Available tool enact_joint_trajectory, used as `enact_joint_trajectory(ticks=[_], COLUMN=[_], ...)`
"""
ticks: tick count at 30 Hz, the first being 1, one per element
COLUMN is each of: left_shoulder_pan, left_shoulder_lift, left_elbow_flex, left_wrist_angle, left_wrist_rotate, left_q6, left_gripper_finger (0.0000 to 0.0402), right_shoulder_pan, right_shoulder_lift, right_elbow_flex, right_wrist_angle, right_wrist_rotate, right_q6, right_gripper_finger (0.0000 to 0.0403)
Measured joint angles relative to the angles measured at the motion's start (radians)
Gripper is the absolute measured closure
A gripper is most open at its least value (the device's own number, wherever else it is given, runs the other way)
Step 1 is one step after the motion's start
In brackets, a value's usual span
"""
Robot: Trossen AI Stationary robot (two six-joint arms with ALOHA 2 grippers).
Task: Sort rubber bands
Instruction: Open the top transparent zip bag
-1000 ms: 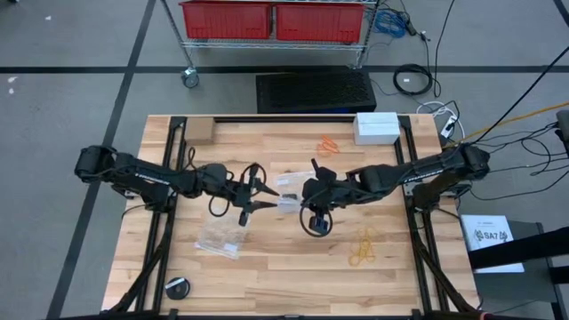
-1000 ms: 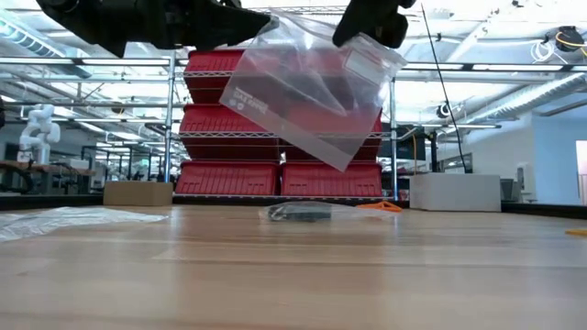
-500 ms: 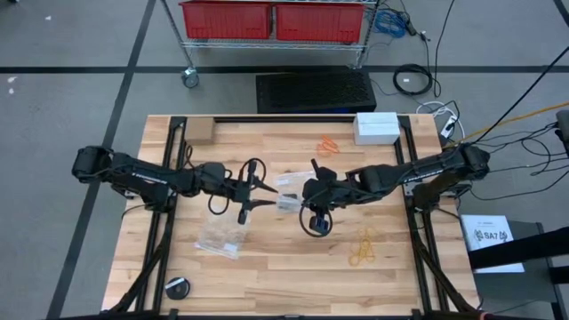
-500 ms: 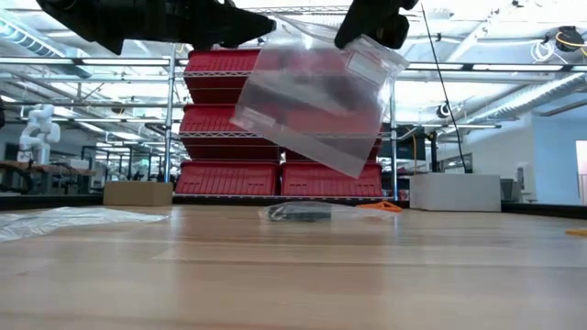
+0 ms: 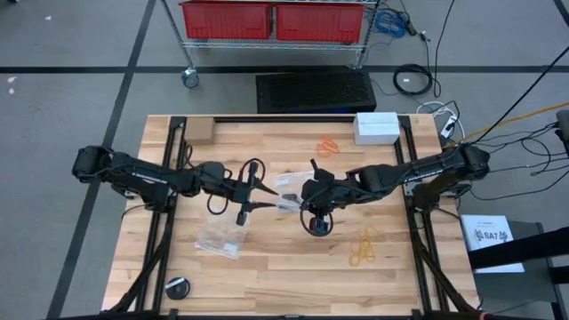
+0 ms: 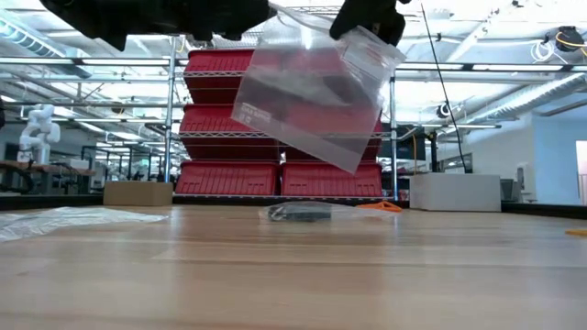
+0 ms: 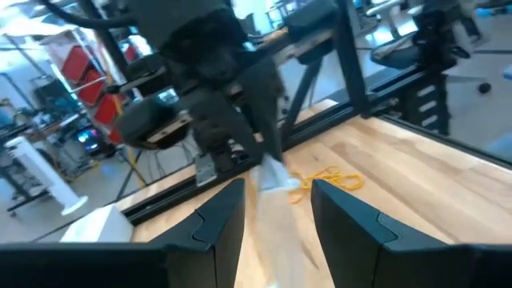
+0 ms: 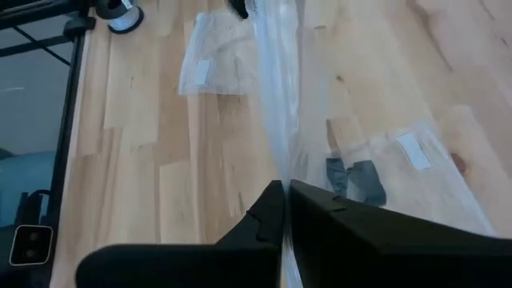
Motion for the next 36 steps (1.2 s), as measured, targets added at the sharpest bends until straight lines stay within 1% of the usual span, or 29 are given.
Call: enact_joint_trajectory(ticks=[6,10,15,18,22,31,36], left_shoulder_pan=[-0.015,-0.022,-0.041,-0.054,-0.066,-0.065,-0.065], left_shoulder_lift=[0.000,0.000,0.000,0.000,0.000,0.001,0.033], left_elbow_flex=[0.000,0.000,0.000,0.000,0.000,0.001,0.026], left_wrist_angle=[0.001,0.010,0.010,0.011,0.019,0.029,0.033], left_wrist_rotate=[0.002,0.002,0.002,0.002,0.002,-0.029,-0.029], left_q6=[0.033,0.054,0.062,0.101,0.111,0.113,0.114], left_gripper_finger=[0.0249,0.0249,0.0249,0.0253,0.0275,0.0322,0.0353], right_shoulder_pan=[0.000,0.000,0.000,0.000,0.000,0.000,0.000], right_shoulder_lift=[0.000,0.000,0.000,0.000,0.000,0.000,0.000], right_elbow_flex=[0.000,0.000,0.000,0.000,0.000,0.000,0.000], right_wrist_angle=[0.007,0.013,0.021,0.031,0.045,0.058,0.057], right_wrist_rotate=[-0.049,-0.056,-0.094,-0.104,-0.128,-0.129,-0.129], right_q6=[0.000,0.008,0.024,0.038,0.049,0.060,0.048], right_gripper_finger=[0.0403,0.0403,0.0403,0.0403,0.0403,0.0403,0.0403])
